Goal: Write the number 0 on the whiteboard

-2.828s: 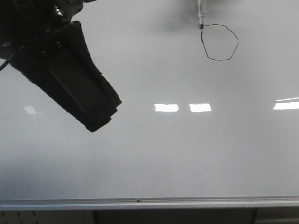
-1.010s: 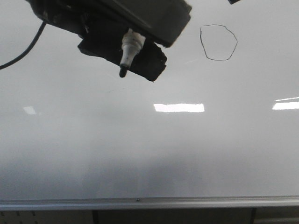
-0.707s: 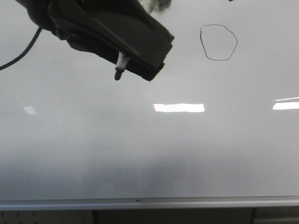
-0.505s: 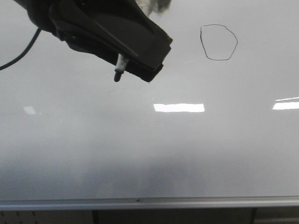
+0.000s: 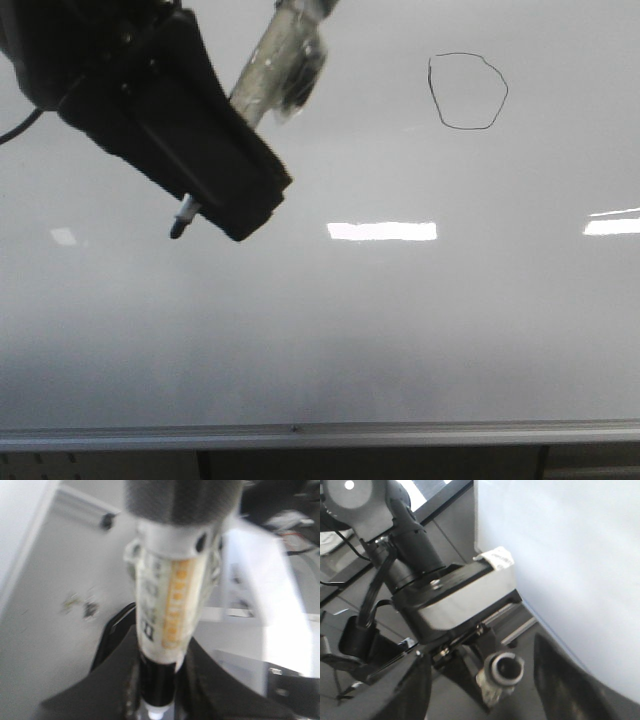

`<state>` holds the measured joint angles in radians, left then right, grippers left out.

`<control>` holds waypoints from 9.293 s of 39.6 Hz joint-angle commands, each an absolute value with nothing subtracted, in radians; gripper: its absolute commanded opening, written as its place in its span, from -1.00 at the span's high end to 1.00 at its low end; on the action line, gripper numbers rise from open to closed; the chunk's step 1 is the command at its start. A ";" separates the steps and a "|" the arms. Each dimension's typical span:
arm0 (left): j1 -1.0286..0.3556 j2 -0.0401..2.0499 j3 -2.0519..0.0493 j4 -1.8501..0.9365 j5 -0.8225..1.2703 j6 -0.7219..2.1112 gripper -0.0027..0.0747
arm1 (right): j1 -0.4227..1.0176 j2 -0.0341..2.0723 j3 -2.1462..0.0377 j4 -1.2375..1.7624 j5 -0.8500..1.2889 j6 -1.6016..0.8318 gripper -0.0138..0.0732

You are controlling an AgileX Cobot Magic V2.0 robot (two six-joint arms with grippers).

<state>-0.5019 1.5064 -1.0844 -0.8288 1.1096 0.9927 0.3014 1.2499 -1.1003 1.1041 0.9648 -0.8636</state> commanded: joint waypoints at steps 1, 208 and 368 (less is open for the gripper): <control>-0.462 1.467 -1.116 -0.708 1.005 0.826 0.98 | 0.297 1.128 -1.079 1.067 0.856 -0.867 -0.29; 0.127 0.081 -0.632 -0.370 0.621 0.268 0.98 | 0.297 0.358 -0.465 0.984 0.379 -0.860 0.84; -0.020 -0.022 0.028 0.030 0.023 -0.042 0.98 | 0.040 -0.025 0.028 0.112 0.107 -0.109 0.84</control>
